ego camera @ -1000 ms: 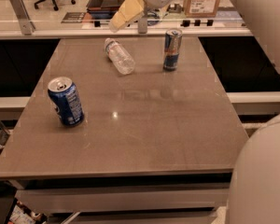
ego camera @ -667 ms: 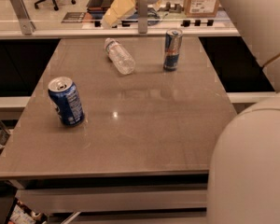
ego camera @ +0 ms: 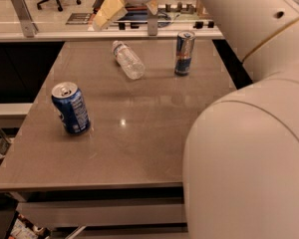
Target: Place water bottle upright
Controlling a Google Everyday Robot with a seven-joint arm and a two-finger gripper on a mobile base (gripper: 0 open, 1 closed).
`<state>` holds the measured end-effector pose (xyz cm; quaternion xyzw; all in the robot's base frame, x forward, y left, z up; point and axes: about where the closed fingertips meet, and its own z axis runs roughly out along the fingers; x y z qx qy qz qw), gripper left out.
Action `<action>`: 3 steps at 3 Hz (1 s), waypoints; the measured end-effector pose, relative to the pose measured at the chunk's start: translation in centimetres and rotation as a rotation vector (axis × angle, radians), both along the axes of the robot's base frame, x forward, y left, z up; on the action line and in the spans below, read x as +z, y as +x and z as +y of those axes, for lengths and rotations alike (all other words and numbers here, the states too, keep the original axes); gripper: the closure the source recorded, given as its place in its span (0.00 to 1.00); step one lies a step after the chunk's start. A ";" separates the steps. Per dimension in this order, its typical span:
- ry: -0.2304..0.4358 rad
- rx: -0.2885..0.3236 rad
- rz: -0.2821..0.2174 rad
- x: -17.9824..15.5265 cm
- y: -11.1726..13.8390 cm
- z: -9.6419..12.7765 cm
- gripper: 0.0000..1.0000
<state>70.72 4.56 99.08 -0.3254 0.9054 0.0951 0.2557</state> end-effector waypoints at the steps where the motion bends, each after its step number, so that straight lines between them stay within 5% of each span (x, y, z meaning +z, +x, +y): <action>1: 0.002 -0.019 0.045 -2.1 1.0 1.4 0.00; 3: -0.023 -0.012 0.112 -6.7 3.8 3.0 0.00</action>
Offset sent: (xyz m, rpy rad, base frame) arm 0.0485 0.0310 -0.0644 -0.0135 0.1276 -0.0225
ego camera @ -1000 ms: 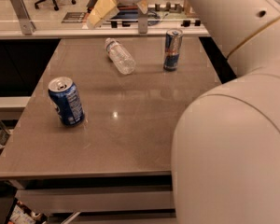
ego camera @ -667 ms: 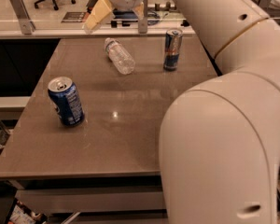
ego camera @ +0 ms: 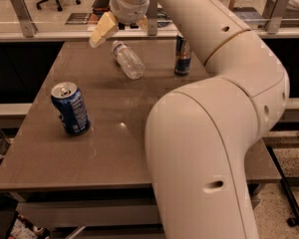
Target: Place water bottle upright
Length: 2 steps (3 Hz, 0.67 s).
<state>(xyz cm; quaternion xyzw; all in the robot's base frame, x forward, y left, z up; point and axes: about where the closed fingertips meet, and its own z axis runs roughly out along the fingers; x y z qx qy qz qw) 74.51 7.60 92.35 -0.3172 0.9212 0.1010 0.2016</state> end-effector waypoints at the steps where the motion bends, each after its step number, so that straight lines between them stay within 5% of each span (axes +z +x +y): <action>1: -0.026 -0.006 0.026 -2.1 0.9 -0.3 0.00; 2: -0.054 -0.017 0.051 -4.0 1.5 -1.1 0.00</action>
Offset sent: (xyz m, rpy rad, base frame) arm 0.0221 -0.0276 -0.0542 -0.0934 0.0836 -0.0354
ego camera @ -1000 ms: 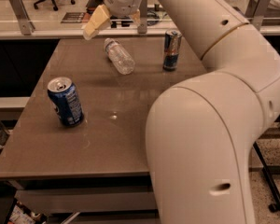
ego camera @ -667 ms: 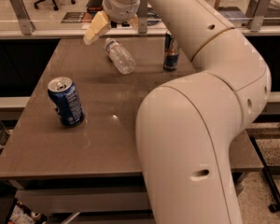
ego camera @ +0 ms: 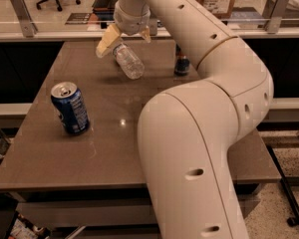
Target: Place water bottle upright
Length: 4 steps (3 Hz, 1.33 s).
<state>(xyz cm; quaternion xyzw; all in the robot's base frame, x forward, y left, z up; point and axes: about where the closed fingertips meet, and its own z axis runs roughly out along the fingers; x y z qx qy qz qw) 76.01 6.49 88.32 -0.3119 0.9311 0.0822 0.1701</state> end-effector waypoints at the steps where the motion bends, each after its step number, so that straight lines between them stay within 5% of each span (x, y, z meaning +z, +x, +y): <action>1: -0.021 0.006 0.018 -1.4 0.5 -0.1 0.00; 4: -0.037 0.045 0.057 -4.0 1.0 0.7 0.00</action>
Offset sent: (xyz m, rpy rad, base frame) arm 0.0136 -0.0037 -0.0175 -0.0498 0.0366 0.0264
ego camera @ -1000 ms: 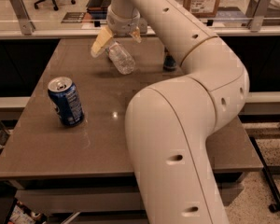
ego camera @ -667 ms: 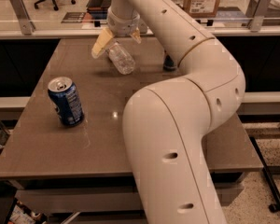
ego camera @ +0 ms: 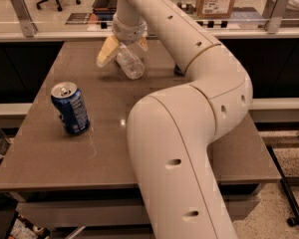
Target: Place water bottle upright
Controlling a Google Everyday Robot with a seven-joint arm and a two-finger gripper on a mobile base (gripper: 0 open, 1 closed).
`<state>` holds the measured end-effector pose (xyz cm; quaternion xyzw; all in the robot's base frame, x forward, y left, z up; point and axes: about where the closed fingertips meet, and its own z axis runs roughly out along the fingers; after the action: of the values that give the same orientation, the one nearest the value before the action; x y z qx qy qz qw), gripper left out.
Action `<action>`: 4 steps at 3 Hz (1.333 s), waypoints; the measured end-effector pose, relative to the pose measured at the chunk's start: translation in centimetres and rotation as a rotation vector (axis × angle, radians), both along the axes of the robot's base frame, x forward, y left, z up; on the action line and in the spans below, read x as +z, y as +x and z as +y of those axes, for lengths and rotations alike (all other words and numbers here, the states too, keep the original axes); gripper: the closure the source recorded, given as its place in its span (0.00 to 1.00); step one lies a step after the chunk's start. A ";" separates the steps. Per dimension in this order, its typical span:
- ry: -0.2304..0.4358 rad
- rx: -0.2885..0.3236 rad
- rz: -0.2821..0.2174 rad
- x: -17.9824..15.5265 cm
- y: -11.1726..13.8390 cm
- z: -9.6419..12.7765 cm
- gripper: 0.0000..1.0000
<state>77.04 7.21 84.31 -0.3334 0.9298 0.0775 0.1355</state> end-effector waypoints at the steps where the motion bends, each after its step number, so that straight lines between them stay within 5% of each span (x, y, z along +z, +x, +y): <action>1: 0.005 0.006 0.014 -0.9 0.1 0.2 0.17; 4: 0.011 0.009 0.008 -1.9 0.6 0.9 0.86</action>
Offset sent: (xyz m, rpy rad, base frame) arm 0.0006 0.0014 -0.0081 0.0041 0.0120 0.0049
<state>77.66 8.15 82.44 -0.3364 0.9283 0.0847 0.1335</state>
